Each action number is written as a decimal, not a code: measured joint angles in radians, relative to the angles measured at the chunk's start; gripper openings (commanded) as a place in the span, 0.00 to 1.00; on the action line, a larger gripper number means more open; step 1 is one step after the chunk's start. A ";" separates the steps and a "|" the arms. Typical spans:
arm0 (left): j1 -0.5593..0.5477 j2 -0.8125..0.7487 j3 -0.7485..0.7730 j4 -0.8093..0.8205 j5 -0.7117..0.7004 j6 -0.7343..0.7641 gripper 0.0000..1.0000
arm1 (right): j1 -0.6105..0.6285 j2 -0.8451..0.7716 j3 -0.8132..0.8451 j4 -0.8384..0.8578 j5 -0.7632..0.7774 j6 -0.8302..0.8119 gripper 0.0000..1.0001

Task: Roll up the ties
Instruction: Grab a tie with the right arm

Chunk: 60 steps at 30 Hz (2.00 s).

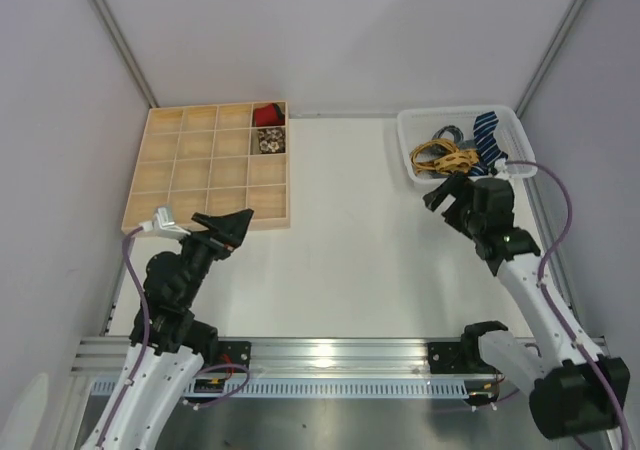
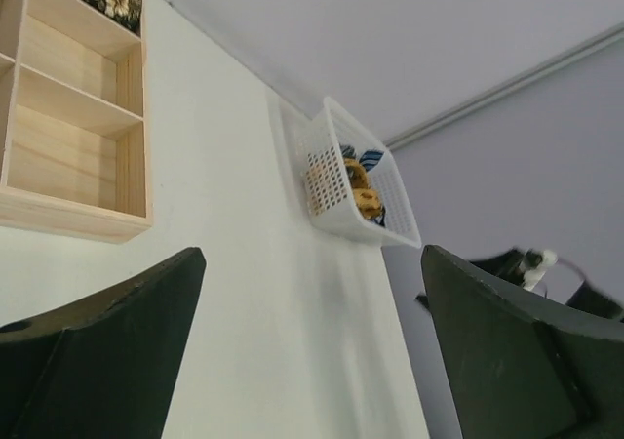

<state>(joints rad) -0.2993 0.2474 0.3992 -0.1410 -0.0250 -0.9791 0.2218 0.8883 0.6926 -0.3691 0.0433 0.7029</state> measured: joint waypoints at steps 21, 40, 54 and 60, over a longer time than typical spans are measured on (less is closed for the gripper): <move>-0.009 0.428 0.272 -0.139 0.153 0.266 1.00 | -0.267 0.887 0.711 -0.008 0.055 0.180 0.79; -0.015 0.462 0.297 -0.166 0.160 0.283 1.00 | -0.292 1.035 0.756 0.066 0.109 0.241 0.64; -0.015 0.528 0.344 -0.177 0.182 0.326 0.99 | -0.293 1.067 0.761 0.108 0.095 0.245 0.00; -0.016 0.622 0.399 -0.160 0.315 0.369 0.89 | -0.299 1.009 0.831 0.075 0.074 0.219 0.00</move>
<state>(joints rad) -0.3157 0.8696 0.7986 -0.3012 0.2905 -0.6106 -0.0769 1.8973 1.5234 -0.2939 0.1169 0.9222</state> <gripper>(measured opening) 0.900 0.119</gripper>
